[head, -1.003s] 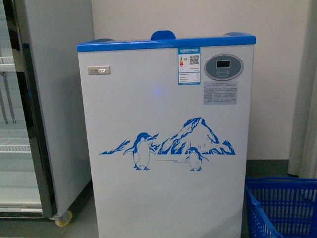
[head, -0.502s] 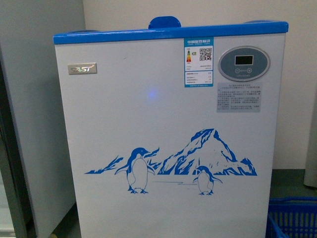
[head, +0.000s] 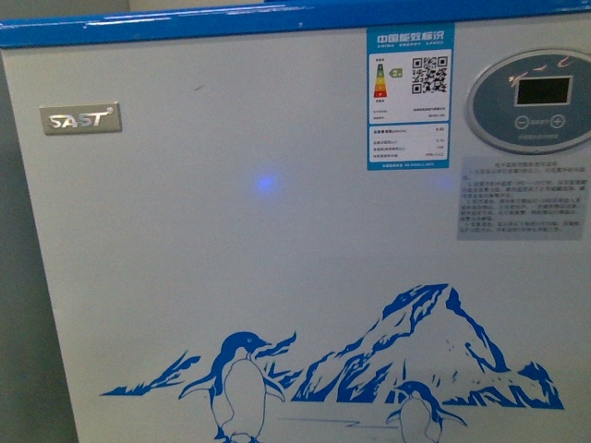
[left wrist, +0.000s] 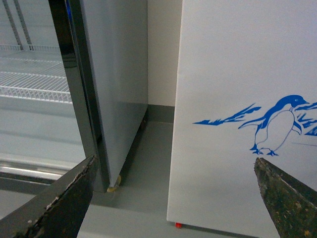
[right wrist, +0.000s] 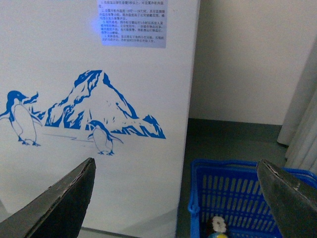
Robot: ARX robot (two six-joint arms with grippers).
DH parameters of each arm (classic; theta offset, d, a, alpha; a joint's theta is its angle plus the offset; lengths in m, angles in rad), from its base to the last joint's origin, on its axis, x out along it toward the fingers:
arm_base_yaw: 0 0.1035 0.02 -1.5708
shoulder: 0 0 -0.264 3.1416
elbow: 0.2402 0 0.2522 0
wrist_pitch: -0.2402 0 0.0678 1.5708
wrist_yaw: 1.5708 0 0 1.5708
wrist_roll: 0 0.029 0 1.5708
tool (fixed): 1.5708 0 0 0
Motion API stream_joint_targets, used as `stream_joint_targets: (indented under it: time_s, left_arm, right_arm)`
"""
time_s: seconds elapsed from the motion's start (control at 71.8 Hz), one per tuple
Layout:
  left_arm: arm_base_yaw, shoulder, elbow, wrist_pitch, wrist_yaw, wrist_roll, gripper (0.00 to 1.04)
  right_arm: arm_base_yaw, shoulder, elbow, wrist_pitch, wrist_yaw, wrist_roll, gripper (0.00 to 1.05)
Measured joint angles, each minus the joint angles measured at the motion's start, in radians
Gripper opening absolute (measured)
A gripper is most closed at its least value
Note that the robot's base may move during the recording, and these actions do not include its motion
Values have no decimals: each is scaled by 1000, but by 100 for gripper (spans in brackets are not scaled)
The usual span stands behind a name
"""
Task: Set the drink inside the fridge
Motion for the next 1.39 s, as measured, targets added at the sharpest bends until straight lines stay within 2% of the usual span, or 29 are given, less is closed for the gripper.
stream_joint_targets:
  time_s: [0.251,0.279,0.307,0.321,0.362,0.418,0.432,0.474,0.516,0.669,0.739,0.85,0.934,1.031,1.213,1.394]
  left_arm:
    - [0,0,0,0,0,0,97]
    - [0,0,0,0,0,0,97]
    - [0,0,0,0,0,0,97]
    - [0,0,0,0,0,0,97]
    - [0,0,0,0,-1,0,97]
    - [0,0,0,0,0,0,97]
    - [0,0,0,0,0,0,97]
    - [0,0,0,0,-1,0,97]
    - [0,0,0,0,0,0,97]
    - [0,0,0,0,0,0,97]
    - [0,0,0,0,0,0,97]
    - [0,0,0,0,0,0,97]
    - [0,0,0,0,0,0,97]
    - [0,0,0,0,0,0,97]
    - [0,0,0,0,0,0,97]
    - [0,0,0,0,0,0,97]
  right_arm:
    - [0,0,0,0,0,0,98]
    - [14,14,4,-19,48,20,98]
    - [40,39,19,-65,141,44,98]
    - [71,75,40,-121,232,68,98]
    - [101,168,73,-202,395,132,98]
    - [73,279,86,-216,511,180,98]
    - [61,299,87,-214,512,183,98]
    - [-3,373,93,-192,487,204,98]
    - [-80,448,103,-156,422,206,98]
    - [-391,810,202,77,134,116,98]
    - [-498,1000,264,175,56,54,98]
    - [-612,1304,368,274,-56,-53,98]
    - [-666,1510,438,301,-147,-115,98]
    - [-701,1704,513,331,-207,-146,98]
    - [-715,2075,642,440,-248,-167,98]
    - [-684,2343,782,504,-277,-135,98]
